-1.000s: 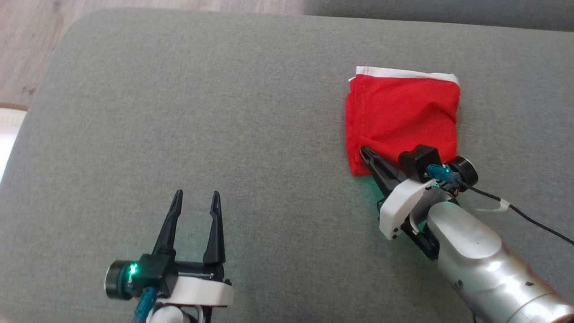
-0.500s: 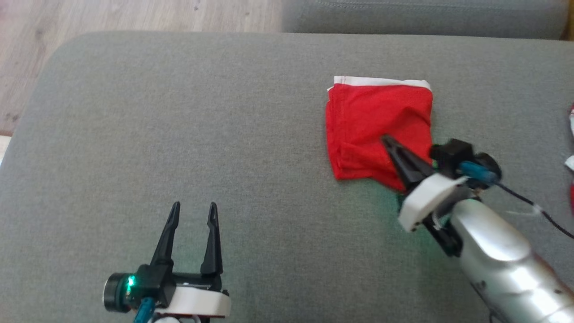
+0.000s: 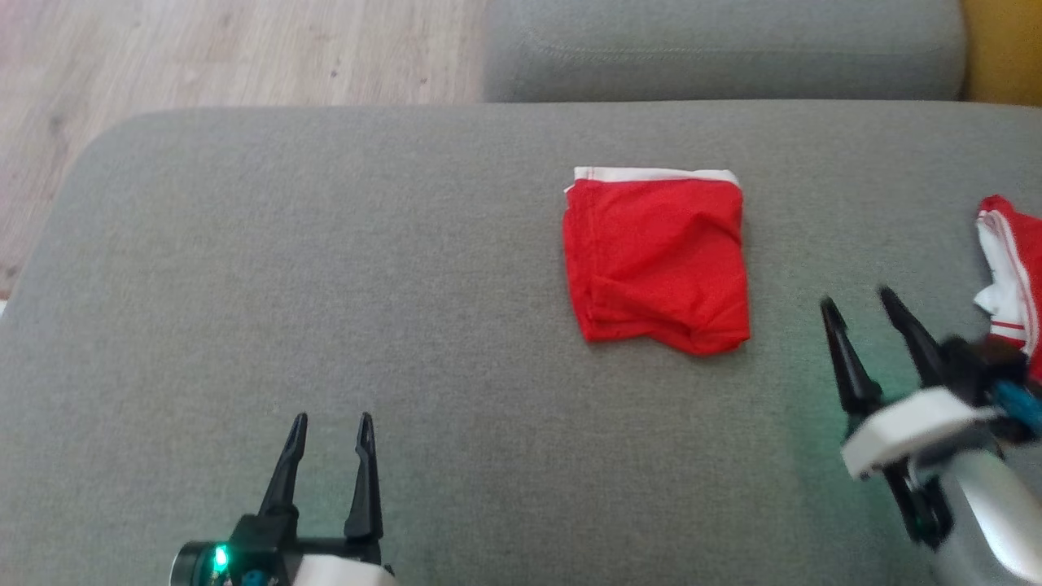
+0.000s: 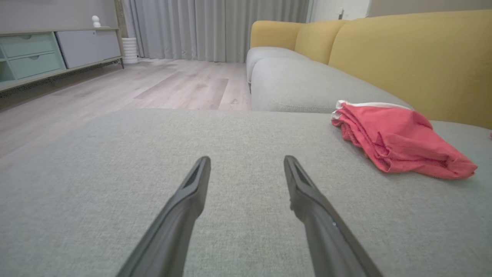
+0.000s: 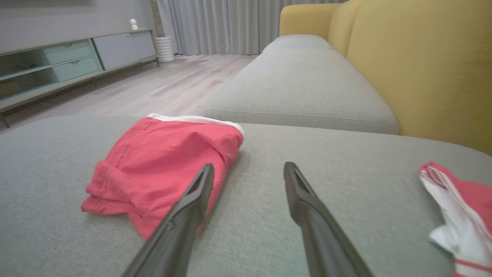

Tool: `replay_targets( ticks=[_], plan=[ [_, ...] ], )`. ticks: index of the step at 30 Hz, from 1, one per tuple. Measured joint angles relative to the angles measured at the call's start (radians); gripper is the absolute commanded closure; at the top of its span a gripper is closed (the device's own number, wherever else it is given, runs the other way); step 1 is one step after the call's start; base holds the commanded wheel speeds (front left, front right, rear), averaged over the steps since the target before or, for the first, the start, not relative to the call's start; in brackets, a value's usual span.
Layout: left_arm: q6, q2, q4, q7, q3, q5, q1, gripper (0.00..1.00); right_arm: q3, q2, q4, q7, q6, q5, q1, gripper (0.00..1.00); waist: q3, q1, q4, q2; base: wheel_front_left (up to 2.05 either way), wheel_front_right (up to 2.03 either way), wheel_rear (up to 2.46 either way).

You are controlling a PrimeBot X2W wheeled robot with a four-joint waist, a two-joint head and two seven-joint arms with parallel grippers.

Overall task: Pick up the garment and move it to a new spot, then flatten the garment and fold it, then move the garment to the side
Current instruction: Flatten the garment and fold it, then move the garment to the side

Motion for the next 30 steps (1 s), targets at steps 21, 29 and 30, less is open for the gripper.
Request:
replay_targets(
  ticks=[21,29,30],
  plan=[
    [-0.040,0.000,0.064,0.000,0.065,0.017,0.036,0.00,-0.186,0.142,-0.168,0.000,0.000,-0.098,0.281,0.00,-0.056,0.0000,-0.050,0.0000,0.00,0.00,0.00],
    [-0.043,0.000,0.064,0.000,0.063,0.017,0.037,0.00,-0.180,0.154,-0.136,0.000,0.000,-0.030,0.267,0.00,-0.047,0.0001,-0.048,0.0000,0.00,0.00,0.00],
    [-0.043,0.000,0.064,0.000,0.063,0.017,0.037,0.00,-0.177,0.154,-0.129,0.002,0.000,-0.001,0.255,0.00,-0.043,0.0001,-0.047,0.0000,0.00,0.00,0.00]
  ],
)
